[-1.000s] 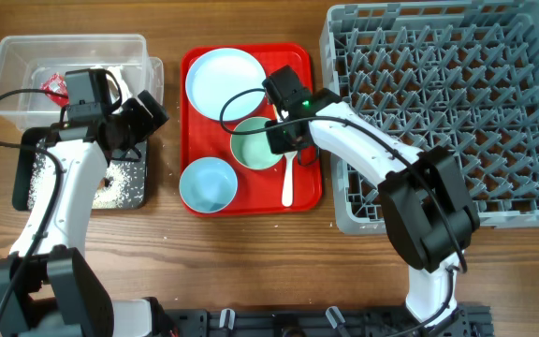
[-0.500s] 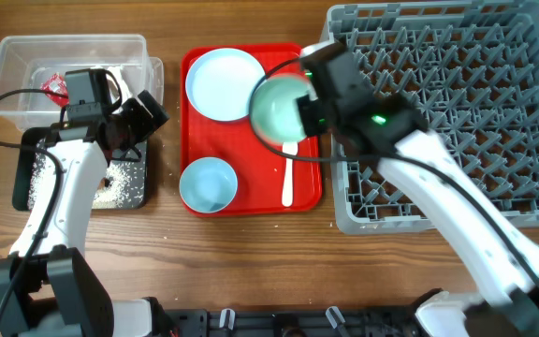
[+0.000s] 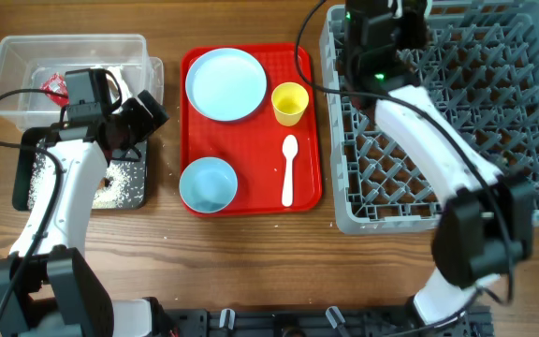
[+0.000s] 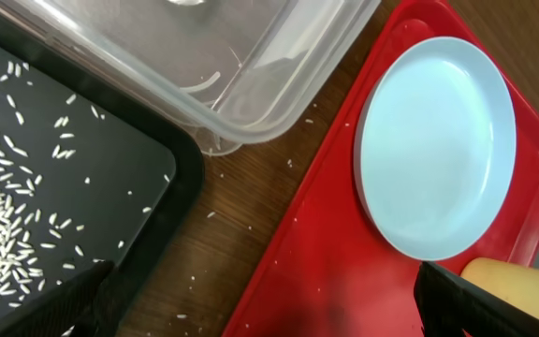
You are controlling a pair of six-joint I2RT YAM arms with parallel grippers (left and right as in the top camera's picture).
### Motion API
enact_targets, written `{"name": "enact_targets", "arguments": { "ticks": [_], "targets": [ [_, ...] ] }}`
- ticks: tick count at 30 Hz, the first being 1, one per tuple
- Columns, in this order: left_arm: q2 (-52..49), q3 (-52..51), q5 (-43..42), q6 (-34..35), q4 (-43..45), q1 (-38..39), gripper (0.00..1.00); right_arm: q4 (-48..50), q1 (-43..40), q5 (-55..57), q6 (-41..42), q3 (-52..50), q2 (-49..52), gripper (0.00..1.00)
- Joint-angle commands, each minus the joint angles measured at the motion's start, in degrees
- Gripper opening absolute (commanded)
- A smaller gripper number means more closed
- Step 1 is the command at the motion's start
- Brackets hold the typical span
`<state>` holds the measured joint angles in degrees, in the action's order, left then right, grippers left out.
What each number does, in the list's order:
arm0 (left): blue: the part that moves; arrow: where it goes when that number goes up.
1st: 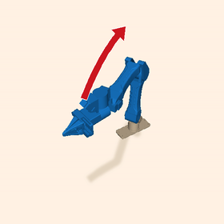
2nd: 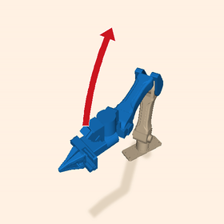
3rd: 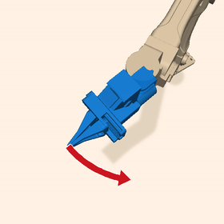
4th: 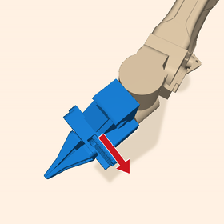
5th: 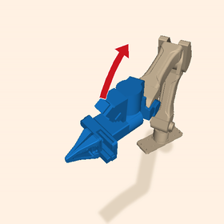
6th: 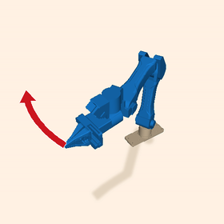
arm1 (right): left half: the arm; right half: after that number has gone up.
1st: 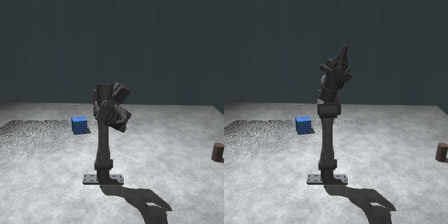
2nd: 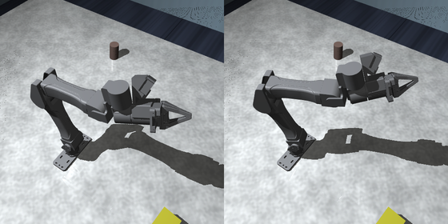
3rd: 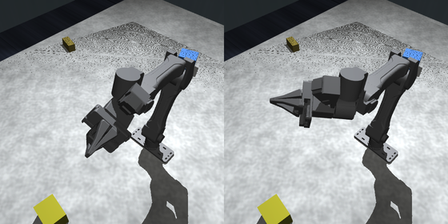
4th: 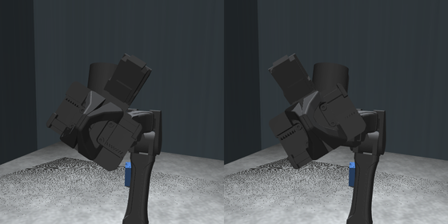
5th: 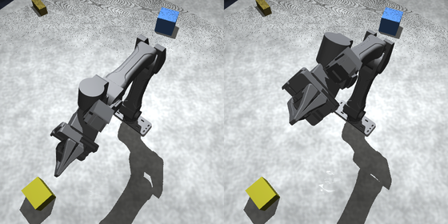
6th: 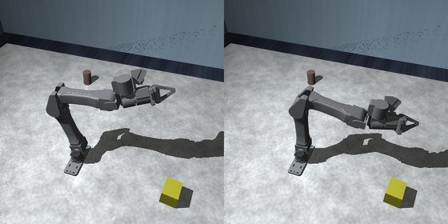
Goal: Sort waste into correct bins and load items into the dishwasher rack
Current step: 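Carry the green bowl into the dish rack and release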
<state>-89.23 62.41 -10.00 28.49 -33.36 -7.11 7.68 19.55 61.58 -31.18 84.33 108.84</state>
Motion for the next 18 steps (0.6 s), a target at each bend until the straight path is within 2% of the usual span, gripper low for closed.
{"name": "enact_targets", "arguments": {
  "ticks": [1, 6, 14, 15, 16, 17, 18],
  "targets": [
    [0.8, 0.9, -0.4, -1.3, 0.1, 0.2, 1.0, 5.3, 0.4, 1.4, -16.8, 0.1, 7.3, 0.04],
    [0.8, 0.9, -0.4, -1.3, 0.1, 0.2, 1.0, 5.6, 0.7, 1.4, -17.0, 0.1, 12.4, 0.04],
    [0.8, 0.9, -0.4, -1.3, 0.1, 0.2, 1.0, 5.3, 4.3, 0.0, -19.0, 0.1, 12.6, 0.04],
    [0.8, 0.9, -0.4, -1.3, 0.1, 0.2, 1.0, 5.2, 5.0, 0.1, -20.3, 0.1, 12.6, 0.13],
    [0.8, 0.9, -0.4, -1.3, 0.1, 0.2, 1.0, 5.2, 5.8, 0.0, -21.3, 0.1, 12.6, 0.37],
    [0.8, 0.9, -0.4, -1.3, 0.1, 0.2, 1.0, 5.2, 6.4, 0.0, -21.2, 0.1, 12.6, 0.67],
    [0.8, 0.9, -0.4, -1.3, 0.1, 0.2, 1.0, 5.6, 7.0, -0.2, -20.8, 0.1, 12.6, 0.83]
  ]
}}
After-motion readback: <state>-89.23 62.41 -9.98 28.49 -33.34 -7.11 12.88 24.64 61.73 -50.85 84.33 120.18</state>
